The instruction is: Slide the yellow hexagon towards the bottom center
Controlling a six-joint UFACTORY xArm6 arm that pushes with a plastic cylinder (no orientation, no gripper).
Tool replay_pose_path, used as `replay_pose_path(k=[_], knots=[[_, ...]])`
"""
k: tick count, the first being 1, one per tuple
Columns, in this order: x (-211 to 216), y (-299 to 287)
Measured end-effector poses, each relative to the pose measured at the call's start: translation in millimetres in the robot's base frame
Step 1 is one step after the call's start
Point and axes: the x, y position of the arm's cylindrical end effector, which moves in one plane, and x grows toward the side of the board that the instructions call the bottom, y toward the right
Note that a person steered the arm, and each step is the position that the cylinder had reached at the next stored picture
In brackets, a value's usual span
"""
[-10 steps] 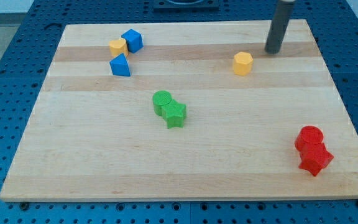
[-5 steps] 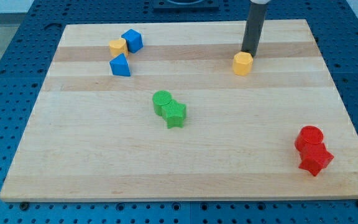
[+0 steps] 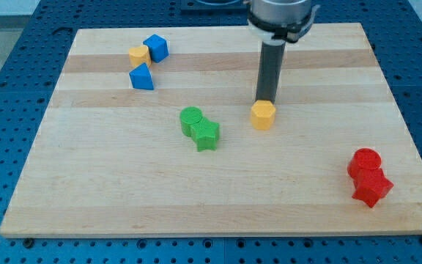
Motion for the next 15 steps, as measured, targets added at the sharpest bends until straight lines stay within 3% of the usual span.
replay_pose_path(k=[4, 6, 7, 8, 9, 15], knots=[[143, -51], [73, 3], [75, 46], [125, 42], [143, 37], [143, -69]])
